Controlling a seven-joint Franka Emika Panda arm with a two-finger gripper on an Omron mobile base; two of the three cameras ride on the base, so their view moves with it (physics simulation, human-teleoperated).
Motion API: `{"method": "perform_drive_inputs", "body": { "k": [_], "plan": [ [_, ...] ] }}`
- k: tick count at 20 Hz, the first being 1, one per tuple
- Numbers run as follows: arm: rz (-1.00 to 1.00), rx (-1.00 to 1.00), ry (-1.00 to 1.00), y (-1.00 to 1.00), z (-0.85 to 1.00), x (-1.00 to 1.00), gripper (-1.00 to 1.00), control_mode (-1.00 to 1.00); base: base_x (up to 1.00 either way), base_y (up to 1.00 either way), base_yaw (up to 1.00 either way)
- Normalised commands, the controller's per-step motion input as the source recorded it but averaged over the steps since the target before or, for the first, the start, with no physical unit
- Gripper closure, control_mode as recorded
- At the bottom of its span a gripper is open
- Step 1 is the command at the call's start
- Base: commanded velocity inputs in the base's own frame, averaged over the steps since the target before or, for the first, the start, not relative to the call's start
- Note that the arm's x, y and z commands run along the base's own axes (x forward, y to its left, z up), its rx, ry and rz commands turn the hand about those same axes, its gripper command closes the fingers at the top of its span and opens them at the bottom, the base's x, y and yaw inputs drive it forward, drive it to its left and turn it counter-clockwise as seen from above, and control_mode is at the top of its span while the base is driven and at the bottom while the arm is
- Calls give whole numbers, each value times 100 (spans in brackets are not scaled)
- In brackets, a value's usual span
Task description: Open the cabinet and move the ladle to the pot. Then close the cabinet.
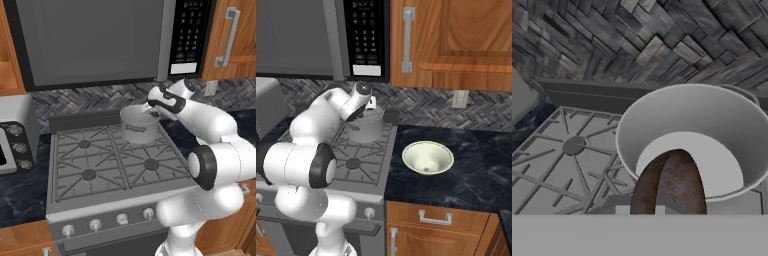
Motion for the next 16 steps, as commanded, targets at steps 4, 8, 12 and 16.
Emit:
{"method": "perform_drive_inputs", "body": {
  "k": [4, 8, 12, 16],
  "plan": [
    [0, 1, 0, 11, -17, 24, 100, -100, 0, 0, 0],
    [0, 0, 0, 7, -14, 21, 100, -100, 0, 0, 0],
    [0, 0, 0, 9, -9, 24, 100, -100, 0, 0, 0],
    [0, 0, 0, 9, -11, 22, 100, -100, 0, 0, 0]
  ]
}}
